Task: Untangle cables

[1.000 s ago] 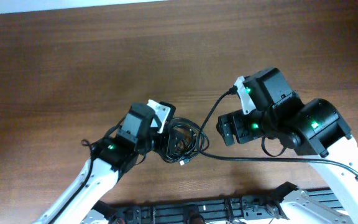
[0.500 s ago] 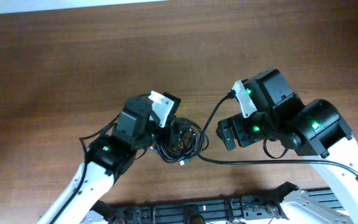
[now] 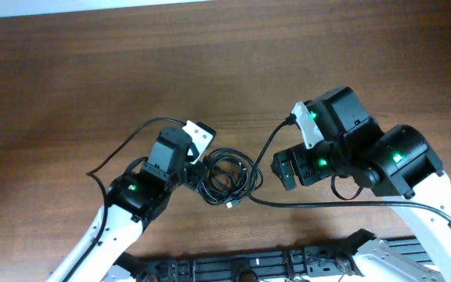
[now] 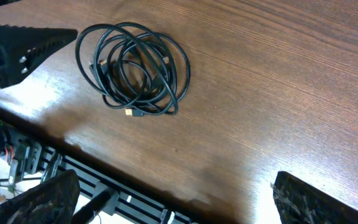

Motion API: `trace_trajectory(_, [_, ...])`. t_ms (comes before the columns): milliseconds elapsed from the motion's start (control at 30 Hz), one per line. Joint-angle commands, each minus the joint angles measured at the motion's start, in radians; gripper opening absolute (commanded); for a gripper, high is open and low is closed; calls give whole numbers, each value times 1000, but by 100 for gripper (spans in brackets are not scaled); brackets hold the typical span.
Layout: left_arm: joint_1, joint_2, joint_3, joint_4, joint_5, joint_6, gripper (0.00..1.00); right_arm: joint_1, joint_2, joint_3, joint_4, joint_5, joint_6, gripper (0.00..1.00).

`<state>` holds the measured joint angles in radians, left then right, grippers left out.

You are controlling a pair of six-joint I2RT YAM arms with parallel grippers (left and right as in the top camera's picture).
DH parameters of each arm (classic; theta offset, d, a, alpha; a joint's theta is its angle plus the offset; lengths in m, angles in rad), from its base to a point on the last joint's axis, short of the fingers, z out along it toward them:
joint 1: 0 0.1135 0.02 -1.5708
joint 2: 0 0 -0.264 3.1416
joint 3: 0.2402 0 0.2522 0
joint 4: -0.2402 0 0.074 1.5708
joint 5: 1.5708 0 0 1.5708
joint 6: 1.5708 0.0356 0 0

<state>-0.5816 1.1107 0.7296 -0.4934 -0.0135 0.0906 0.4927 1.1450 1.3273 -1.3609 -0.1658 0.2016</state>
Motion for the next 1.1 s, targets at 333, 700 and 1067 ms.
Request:
trace_trajectory(333, [-3,252,4,14,85,5,51,5,-14,-5,0,-18,-14,98])
trace_trajectory(700, [-3,124,14,93,179,-182,0,5,-14,-5,29,10,-14,98])
trace_trajectory(1067, [151,-260,97,92,175,-185,0,5,-13,-5,29,80,-14,99])
